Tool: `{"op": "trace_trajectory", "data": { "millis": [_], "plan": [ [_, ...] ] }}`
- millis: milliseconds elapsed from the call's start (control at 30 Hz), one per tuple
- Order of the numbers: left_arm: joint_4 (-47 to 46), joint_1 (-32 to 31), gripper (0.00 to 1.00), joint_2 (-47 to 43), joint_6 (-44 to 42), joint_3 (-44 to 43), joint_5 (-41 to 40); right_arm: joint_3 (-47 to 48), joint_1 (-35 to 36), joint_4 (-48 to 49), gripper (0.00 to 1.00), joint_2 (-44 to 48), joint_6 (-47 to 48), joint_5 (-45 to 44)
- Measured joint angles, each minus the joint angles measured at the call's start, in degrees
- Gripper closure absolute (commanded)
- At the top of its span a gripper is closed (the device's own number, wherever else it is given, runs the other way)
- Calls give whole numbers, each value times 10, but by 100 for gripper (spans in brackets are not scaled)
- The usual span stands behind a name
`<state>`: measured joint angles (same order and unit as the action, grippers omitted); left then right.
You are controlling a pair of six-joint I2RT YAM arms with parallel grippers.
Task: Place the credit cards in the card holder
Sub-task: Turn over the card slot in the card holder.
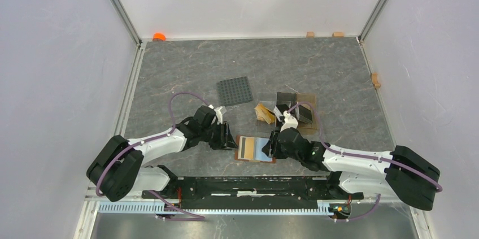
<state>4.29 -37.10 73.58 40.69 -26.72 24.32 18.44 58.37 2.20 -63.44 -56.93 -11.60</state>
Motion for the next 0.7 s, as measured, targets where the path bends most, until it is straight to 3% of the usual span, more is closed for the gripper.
{"op": "trace_trajectory", "data": {
  "millis": [700],
  "plan": [
    [0, 0, 57, 8, 0, 0, 0, 0, 0, -49, 56, 33, -18, -23]
  ]
}}
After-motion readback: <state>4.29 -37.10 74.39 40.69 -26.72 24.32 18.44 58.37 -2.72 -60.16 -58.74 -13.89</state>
